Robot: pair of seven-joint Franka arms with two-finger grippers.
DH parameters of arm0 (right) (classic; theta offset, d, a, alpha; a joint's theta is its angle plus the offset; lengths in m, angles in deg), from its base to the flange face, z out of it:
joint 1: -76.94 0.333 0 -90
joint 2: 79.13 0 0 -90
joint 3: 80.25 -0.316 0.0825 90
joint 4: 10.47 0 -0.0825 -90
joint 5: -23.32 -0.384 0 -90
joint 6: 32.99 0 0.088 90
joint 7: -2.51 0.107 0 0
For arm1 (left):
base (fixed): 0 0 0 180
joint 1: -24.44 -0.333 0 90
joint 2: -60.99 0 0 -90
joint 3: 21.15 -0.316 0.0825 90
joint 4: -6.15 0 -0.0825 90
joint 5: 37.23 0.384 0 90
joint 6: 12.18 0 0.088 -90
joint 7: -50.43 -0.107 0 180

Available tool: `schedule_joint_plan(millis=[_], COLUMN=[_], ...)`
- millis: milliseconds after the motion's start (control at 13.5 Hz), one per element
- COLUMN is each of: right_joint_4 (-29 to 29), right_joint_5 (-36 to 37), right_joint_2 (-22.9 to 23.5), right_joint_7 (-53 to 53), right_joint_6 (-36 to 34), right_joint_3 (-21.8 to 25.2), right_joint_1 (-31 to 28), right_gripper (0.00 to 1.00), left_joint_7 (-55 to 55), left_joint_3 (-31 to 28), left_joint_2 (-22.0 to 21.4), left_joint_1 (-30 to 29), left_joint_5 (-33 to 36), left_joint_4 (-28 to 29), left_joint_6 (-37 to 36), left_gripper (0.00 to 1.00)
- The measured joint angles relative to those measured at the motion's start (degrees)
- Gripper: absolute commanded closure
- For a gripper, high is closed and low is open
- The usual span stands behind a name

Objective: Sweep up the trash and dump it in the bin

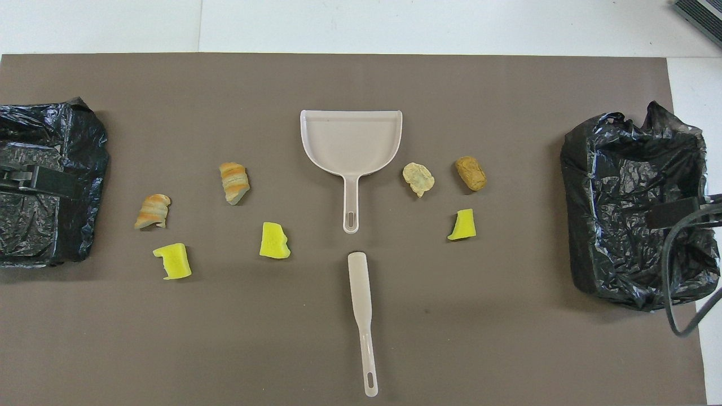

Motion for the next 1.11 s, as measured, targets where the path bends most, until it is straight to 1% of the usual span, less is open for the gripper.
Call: schedule_joint_plan(millis=[594,817,1115], right_joint_4=[0.04,0.05,0.40], right_joint_5=[0.00,0.07,0.08], right_joint_2=[0.00,-0.11,-0.65], right_joint_7=[0.00,-0.23,-0.51], right_joint_6=[-0.04,-2.70,-3.10], right_joint_3=[0.01,-0.07,0.00], right_joint_1=[-0.01,0.03,-0.02], right_gripper=[0.00,0.00,0.00], left_joint_7=[-0.01,-0.01,-0.02], left_joint_3=[0.00,0.00,0.00], left_joint_2=[-0.11,-0.29,-0.35], left_joint_1=[0.00,0.00,0.00], left_joint_5=[0.00,0.00,0.00], left_joint_4=[0.00,0.00,0.00], left_joint_6=[-0.48,-0.51,-0.67], left_gripper=[0.00,0.00,0.00])
